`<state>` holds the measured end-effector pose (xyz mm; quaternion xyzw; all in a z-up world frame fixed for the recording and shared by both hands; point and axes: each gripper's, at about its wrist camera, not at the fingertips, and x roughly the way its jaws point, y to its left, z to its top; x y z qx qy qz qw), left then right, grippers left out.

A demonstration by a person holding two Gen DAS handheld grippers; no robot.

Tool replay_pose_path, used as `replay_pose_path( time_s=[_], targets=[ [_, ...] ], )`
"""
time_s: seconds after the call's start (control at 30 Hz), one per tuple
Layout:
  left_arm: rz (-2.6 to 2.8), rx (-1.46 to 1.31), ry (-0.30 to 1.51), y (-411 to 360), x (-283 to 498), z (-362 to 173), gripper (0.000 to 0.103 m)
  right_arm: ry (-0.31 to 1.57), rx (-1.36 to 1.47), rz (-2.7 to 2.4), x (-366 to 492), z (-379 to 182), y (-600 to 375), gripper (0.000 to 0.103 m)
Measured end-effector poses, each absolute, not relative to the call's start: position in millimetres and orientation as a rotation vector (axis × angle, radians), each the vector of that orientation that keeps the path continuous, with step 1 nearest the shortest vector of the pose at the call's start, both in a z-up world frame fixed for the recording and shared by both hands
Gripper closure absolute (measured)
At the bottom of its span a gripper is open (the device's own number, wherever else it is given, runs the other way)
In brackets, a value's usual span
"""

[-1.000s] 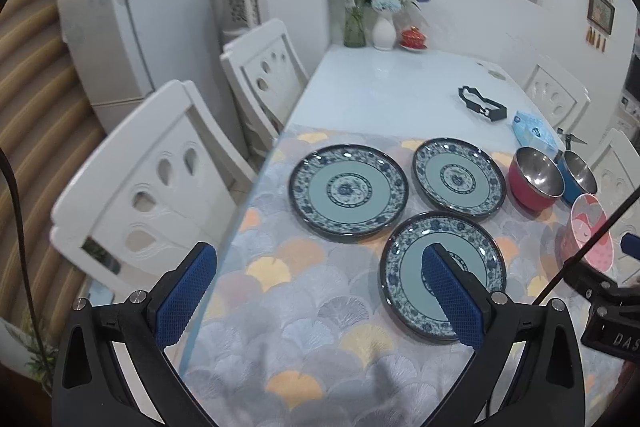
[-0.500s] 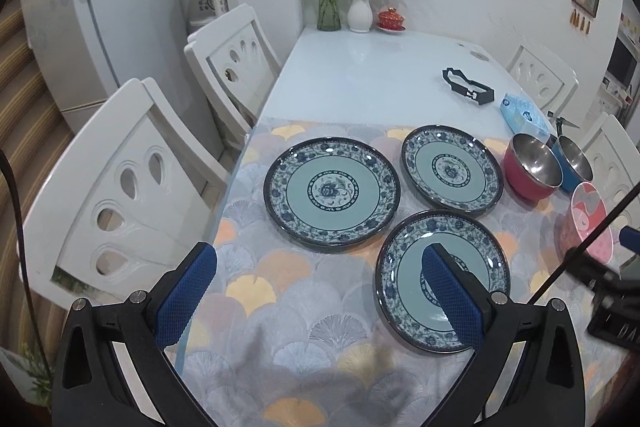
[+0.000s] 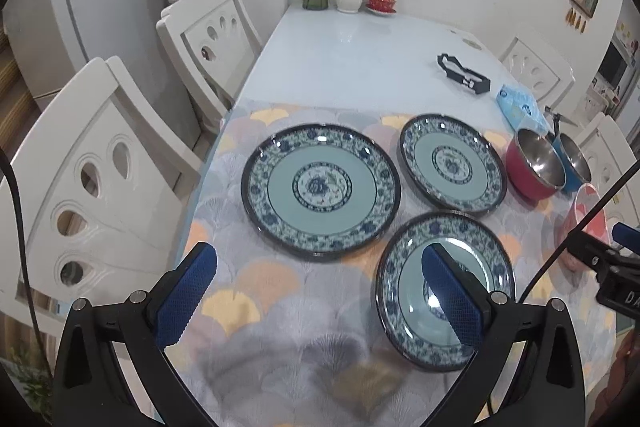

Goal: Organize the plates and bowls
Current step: 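Move both tools toward the nearest blue-and-white plate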

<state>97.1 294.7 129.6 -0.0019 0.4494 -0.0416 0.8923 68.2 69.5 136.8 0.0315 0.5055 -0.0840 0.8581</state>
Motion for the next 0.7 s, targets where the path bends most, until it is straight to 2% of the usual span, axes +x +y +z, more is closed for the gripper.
replay_pose_path(
  time_s=[0.7],
  targets=[
    [-0.114,0.010,0.842,284,69,165,0.001,0.960,-0.013,-0.132,40,175,100,0.000]
  ],
)
